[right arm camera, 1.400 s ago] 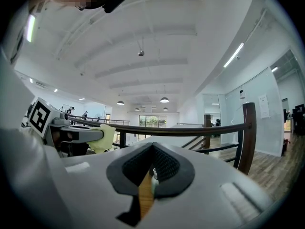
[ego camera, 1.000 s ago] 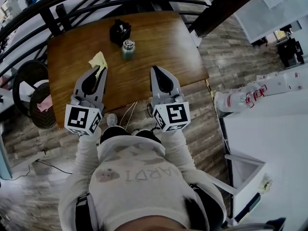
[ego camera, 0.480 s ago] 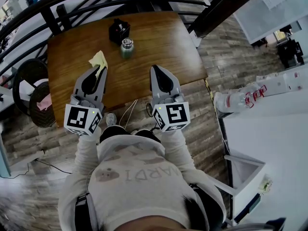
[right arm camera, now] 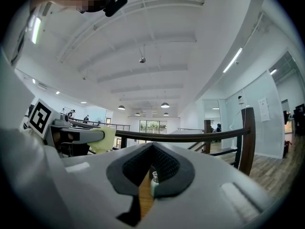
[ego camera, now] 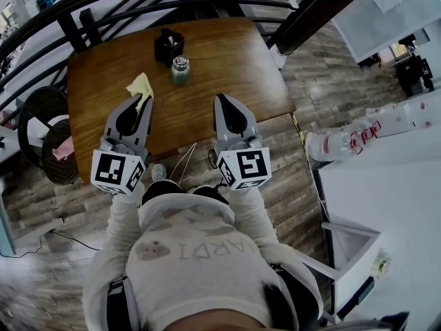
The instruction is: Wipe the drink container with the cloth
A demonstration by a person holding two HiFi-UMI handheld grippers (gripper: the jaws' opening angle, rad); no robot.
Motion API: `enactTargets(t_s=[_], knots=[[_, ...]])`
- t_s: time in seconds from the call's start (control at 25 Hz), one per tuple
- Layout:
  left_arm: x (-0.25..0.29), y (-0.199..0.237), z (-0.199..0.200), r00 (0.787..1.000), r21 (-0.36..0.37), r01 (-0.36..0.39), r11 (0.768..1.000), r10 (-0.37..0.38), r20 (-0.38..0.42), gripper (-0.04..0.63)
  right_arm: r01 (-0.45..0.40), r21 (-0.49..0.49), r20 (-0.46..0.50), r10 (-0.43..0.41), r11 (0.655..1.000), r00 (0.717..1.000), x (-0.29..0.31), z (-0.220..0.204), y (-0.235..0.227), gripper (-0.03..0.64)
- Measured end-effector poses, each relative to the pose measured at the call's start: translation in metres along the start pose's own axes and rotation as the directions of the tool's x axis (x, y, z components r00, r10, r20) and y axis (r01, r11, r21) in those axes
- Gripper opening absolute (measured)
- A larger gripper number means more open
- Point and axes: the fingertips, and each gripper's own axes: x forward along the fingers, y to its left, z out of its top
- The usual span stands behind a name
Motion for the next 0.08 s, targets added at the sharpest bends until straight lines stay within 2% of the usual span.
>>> enactTargets(t_s=[0.08], knots=[[0.0002, -0.0020, 0.0013, 1.000, 0.001, 0.002, 1.000, -0.002, 0.001, 0.031, 0.002, 0.001, 0.002, -0.002, 1.000, 1.000, -0.0018, 0.0019, -0.0013, 0.011]])
